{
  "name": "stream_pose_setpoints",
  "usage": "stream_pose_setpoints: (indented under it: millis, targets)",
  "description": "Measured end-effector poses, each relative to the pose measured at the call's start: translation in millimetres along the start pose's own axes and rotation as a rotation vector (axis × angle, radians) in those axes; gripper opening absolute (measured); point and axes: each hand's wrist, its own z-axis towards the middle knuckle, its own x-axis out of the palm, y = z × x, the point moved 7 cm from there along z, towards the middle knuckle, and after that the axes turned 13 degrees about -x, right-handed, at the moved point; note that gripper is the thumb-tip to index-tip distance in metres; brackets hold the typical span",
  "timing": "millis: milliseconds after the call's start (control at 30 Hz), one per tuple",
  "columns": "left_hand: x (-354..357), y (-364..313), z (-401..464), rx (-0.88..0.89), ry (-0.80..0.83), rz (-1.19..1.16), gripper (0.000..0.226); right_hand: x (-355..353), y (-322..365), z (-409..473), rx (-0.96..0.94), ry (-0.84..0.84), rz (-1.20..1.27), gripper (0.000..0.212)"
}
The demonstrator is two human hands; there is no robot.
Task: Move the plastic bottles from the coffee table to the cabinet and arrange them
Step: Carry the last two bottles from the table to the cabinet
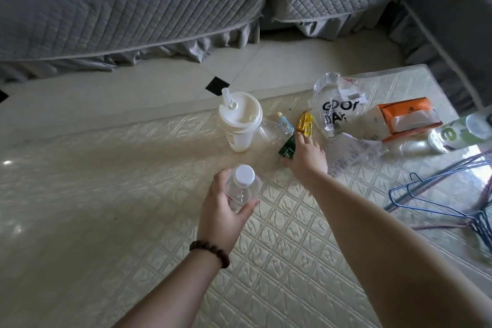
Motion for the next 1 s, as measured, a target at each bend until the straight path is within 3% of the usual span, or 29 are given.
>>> stream_pose_setpoints:
  millis: [233,533,733,1000]
  targets:
    - [-12.3,-25.8,-17.0,0.003,-0.015,0.055,0.068,-44.9,10.3,-42.7,0.019,-0.083,0.209,0.073]
    - [-74.2,-104.9,-100.5,0.015,-0.006,0.082,0.067,-160.5,33.3,-185.3,0.132,-0.167,0.433,0.054]
    - [-126.0,-161.1,-165.6,0.045,-0.041,0.136,0.064,-234.8,53.1,-288.6,0.198,-0.295,0.491,0.057]
    - [-159.1,-207.4,-235.1,0.241,0.010,0.143,0.063,-263.9,83.2,-415.6,0.304,-0.459,0.610,0.067]
